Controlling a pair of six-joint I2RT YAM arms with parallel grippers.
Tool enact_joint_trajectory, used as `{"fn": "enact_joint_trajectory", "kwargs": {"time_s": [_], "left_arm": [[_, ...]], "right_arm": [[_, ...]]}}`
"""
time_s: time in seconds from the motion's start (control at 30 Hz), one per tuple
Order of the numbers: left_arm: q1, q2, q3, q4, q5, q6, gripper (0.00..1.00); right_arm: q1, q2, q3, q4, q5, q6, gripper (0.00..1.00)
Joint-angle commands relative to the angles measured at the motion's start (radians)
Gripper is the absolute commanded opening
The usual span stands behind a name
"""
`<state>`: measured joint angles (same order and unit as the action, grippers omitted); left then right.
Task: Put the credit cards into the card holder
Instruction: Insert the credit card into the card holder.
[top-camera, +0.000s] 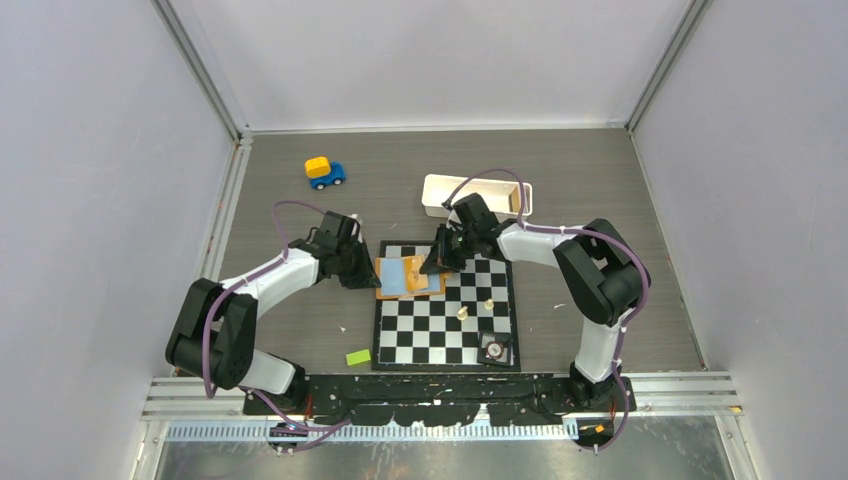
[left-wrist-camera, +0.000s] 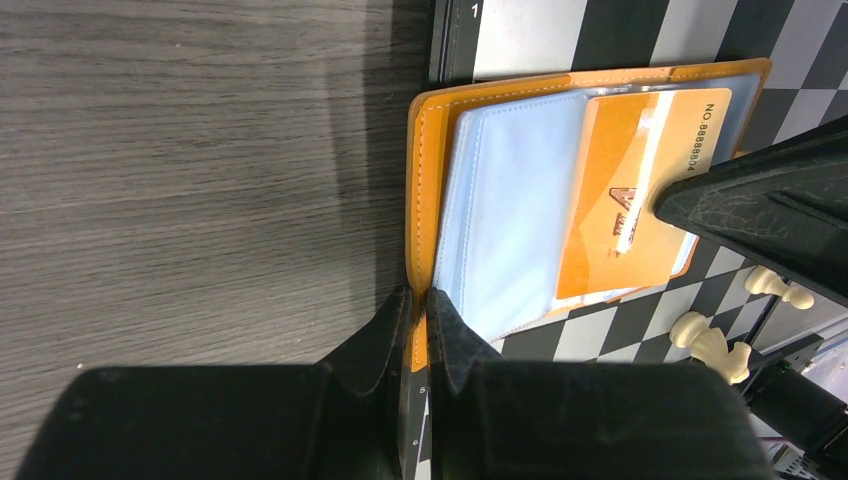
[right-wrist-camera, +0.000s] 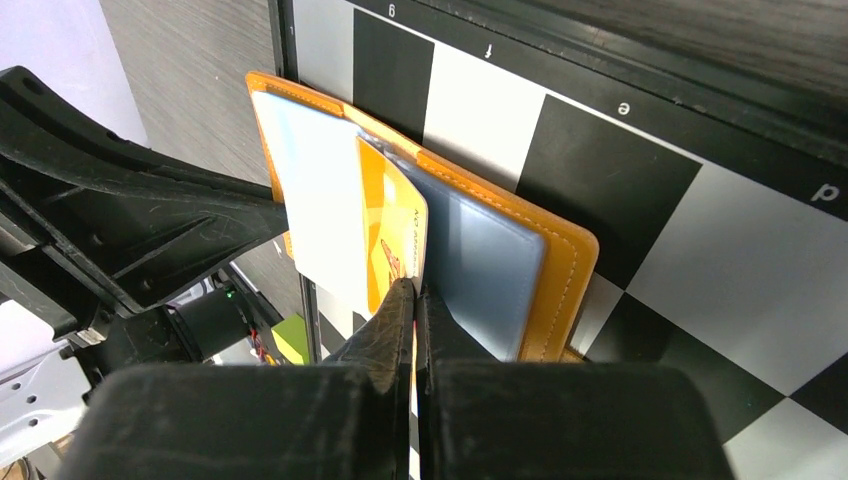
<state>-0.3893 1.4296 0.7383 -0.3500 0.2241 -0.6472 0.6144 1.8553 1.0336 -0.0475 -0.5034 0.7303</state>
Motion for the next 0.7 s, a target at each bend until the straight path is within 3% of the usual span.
{"fn": "enact_joint_trajectory", "kwargs": {"time_s": [0.0,0.67], "left_arm": [[0.001,0.021,-0.002,0.008,-0.039,0.007,0.08],[0.001,0.025,0.0,0.02,-0.013,0.008,0.08]], "right_arm": [[0.009,-0.001,-0.034,-0.115,0.051,-0.042,0.0],[0.041,0.057,-0.03,0.033,0.074,0.041,0.01]]}}
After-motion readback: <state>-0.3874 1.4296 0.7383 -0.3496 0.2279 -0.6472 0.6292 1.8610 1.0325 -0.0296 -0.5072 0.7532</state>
